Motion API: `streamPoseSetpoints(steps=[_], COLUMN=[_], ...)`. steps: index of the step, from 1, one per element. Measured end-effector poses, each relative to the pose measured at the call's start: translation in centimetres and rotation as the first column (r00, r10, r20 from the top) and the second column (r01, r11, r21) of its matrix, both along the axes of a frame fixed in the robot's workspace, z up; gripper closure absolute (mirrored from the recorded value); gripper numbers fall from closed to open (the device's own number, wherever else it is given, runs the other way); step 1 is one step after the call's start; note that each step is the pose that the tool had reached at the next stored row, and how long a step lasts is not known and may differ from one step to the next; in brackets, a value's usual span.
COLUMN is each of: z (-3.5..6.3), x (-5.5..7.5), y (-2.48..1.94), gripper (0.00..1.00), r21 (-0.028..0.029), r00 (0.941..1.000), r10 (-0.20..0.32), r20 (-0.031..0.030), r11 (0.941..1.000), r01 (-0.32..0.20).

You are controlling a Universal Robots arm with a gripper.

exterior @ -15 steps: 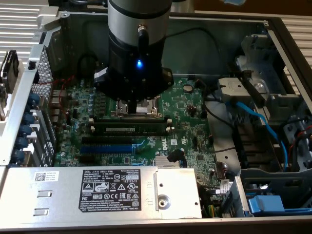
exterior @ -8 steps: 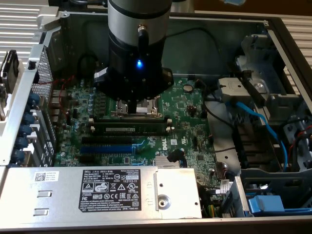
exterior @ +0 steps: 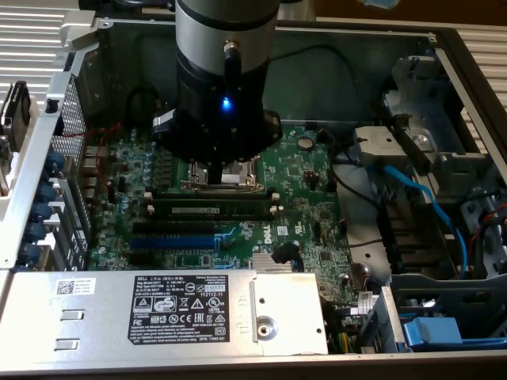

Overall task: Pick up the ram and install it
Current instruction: 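Press down the ram until it locks into place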

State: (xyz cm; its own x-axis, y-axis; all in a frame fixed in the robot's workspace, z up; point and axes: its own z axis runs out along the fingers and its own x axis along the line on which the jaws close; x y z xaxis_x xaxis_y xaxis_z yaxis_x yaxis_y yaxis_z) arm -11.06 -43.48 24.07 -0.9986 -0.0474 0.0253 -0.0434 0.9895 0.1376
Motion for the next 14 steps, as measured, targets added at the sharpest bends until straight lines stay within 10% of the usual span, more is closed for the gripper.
streamPoseSetpoints(steps=[14], z=[0.30], x=[0.1], y=[-1.07], gripper=[0.90], r21=[-0.0100], r00=[0.9998], r10=[-0.010], r20=[-0.0185], r11=[0.9999], r01=[0.010])
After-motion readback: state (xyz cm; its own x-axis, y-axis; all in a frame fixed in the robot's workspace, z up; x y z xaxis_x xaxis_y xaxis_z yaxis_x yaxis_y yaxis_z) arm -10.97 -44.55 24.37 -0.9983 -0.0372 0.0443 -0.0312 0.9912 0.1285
